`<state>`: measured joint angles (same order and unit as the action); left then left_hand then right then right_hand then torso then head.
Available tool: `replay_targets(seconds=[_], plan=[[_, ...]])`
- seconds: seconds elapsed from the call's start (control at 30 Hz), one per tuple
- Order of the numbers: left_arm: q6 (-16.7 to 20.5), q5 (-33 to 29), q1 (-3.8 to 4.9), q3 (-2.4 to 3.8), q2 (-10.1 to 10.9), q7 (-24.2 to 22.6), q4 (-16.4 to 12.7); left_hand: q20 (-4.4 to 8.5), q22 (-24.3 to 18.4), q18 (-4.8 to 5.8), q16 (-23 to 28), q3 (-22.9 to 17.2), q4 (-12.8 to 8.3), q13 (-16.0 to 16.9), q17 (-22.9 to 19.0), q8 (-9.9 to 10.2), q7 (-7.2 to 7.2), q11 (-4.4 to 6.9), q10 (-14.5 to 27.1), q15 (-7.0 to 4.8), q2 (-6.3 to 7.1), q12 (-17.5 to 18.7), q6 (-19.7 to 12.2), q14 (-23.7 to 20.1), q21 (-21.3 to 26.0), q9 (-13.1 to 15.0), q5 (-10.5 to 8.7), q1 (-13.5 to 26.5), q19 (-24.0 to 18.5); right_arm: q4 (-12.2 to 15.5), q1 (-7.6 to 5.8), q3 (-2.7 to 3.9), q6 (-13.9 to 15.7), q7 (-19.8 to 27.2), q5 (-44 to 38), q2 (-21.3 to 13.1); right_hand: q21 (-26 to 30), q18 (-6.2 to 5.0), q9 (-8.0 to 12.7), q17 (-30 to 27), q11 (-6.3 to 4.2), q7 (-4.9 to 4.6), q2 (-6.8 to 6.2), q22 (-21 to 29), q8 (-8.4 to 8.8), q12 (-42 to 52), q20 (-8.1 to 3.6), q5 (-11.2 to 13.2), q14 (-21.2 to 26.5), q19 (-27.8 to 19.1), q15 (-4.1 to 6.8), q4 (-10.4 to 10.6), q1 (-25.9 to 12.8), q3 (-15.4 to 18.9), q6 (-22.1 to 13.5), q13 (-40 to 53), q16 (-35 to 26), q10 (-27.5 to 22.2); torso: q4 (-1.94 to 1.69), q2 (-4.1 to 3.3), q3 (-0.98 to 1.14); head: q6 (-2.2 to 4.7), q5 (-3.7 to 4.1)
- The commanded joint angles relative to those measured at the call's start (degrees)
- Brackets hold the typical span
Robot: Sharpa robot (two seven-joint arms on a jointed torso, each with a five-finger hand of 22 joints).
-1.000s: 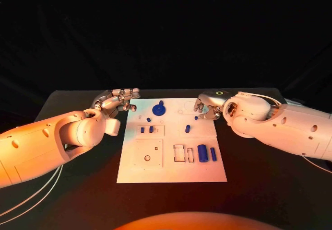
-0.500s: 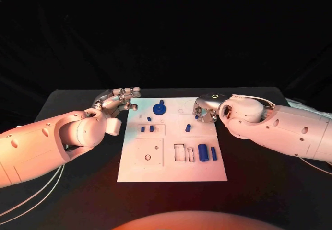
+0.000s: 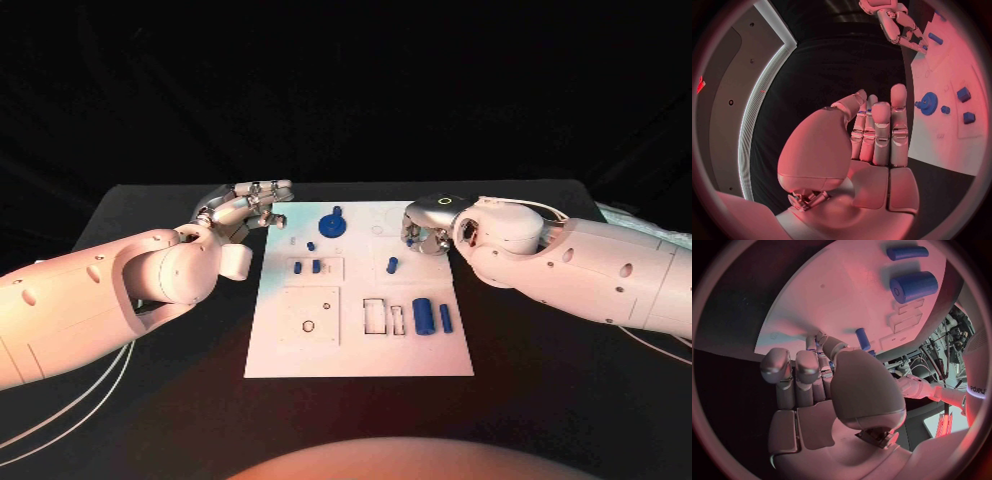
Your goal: Assemble the parts on the task board
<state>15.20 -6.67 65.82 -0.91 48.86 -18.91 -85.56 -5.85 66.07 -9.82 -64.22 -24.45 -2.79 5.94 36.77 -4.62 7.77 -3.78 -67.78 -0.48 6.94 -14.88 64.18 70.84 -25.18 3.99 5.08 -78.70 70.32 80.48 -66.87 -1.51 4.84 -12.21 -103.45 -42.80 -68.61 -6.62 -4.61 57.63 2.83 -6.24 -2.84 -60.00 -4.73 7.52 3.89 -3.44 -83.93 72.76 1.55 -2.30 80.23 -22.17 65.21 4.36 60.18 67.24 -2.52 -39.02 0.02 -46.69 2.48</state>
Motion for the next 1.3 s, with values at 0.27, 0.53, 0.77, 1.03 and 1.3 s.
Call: replay_targets(seconds=[0.27, 0.53, 0.77, 1.03, 1.3], plan=[[-0.8, 0.2, -0.01, 0.05, 0.0, -0.4, -0.2, 0.34, -0.1, -0.66, 0.3, -0.3, -0.2, 0.1, -0.2, -0.3, 0.0, -0.07, 0.4, 0.04, -0.27, -0.2, 0.0, -0.6, 0.2, 0.0, -0.03, 0.2, 0.0, -0.8, 0.91, -0.29, -1.1, 0.5, -1.1, 0.7, -1.1, 0.22, -0.4, 0.9, -0.31, 0.21, 1.61, -1.1, -0.53, -0.3, -0.06, 0.6, -1.6, 1.0, 0.51, -0.5, -0.1, -1.6, 1.9, -0.4, 1.2, 2.1, -0.01, 0.06, -0.05, -0.34, -0.04], [-0.7, 0.3, -0.01, 0.05, 0.1, -0.2, -0.1, 0.36, -0.2, -0.64, 0.5, -0.5, -0.4, 0.2, -0.6, -0.2, 0.03, -0.09, 0.7, 0.05, -0.36, -0.4, -0.1, -0.8, 0.4, 0.0, 0.02, -0.1, 0.0, -0.3, 0.99, -0.28, 2.1, 0.4, -0.9, 0.3, -1.6, 0.35, -0.5, 1.5, -0.39, 0.3, 1.83, -1.7, -0.63, -0.4, -0.14, 0.7, -1.7, 1.3, 0.61, -0.6, -0.2, -1.9, 2.2, -0.5, 1.7, 2.6, 0.0, 0.07, -0.05, -0.39, 0.05], [-0.8, 0.4, -0.01, 0.05, 0.1, 0.0, 0.0, 0.38, -0.2, -0.64, 0.6, -0.6, -0.5, 0.2, -0.6, -0.2, 0.05, -0.1, 0.7, 0.05, -0.42, -0.5, -0.1, -0.8, 0.4, 0.0, 0.03, -0.2, 0.0, 1.4, 0.88, -0.04, 5.9, 0.1, -0.2, -1.2, -1.9, 0.44, -0.5, 1.8, -0.37, 0.28, 1.8, -2.2, -0.63, -0.5, -0.16, 0.7, -1.8, 1.6, 0.62, -0.7, -0.2, -2.0, 2.3, -0.5, 2.0, 2.6, 0.02, 0.07, -0.07, -0.4, 0.09], [-0.9, 0.3, -0.01, 0.05, 0.1, 0.2, 0.2, 0.38, -0.2, -0.64, 0.7, -0.6, -0.5, 0.2, -0.8, -0.2, 0.06, -0.12, 0.8, 0.05, -0.42, -0.5, -0.1, -0.9, 0.4, 0.0, 0.03, -0.2, 0.0, 3.6, 0.28, 0.61, 8.3, 0.1, 1.4, -3.2, -2.2, 0.53, -0.5, 2.0, -0.28, 0.2, 1.63, -2.5, -0.55, -0.8, -0.19, 0.7, -1.8, 1.8, 0.64, -0.7, -0.4, -2.1, 2.2, -0.6, 2.3, 2.5, -0.02, 0.07, -0.07, -0.35, 0.12], [-1.1, 0.3, -0.02, 0.05, 0.1, 0.3, 0.4, 0.38, -0.2, -0.64, 0.7, -0.6, -0.5, 0.2, -0.8, -0.2, 0.06, -0.12, 0.8, 0.05, -0.42, -0.5, -0.1, -0.9, 0.4, 0.0, 0.03, -0.2, 0.0, 8.1, -0.23, 1.02, 9.4, 0.0, 2.8, -5.6, -2.5, 0.59, -0.6, 2.3, -0.21, 0.14, 1.3, -2.8, -0.55, -1.0, -0.2, 0.7, -1.9, 2.0, 0.65, -0.7, -0.8, -2.1, 2.4, -0.6, 2.6, 2.6, 0.08, 0.1, -0.07, -0.32, -0.04]])
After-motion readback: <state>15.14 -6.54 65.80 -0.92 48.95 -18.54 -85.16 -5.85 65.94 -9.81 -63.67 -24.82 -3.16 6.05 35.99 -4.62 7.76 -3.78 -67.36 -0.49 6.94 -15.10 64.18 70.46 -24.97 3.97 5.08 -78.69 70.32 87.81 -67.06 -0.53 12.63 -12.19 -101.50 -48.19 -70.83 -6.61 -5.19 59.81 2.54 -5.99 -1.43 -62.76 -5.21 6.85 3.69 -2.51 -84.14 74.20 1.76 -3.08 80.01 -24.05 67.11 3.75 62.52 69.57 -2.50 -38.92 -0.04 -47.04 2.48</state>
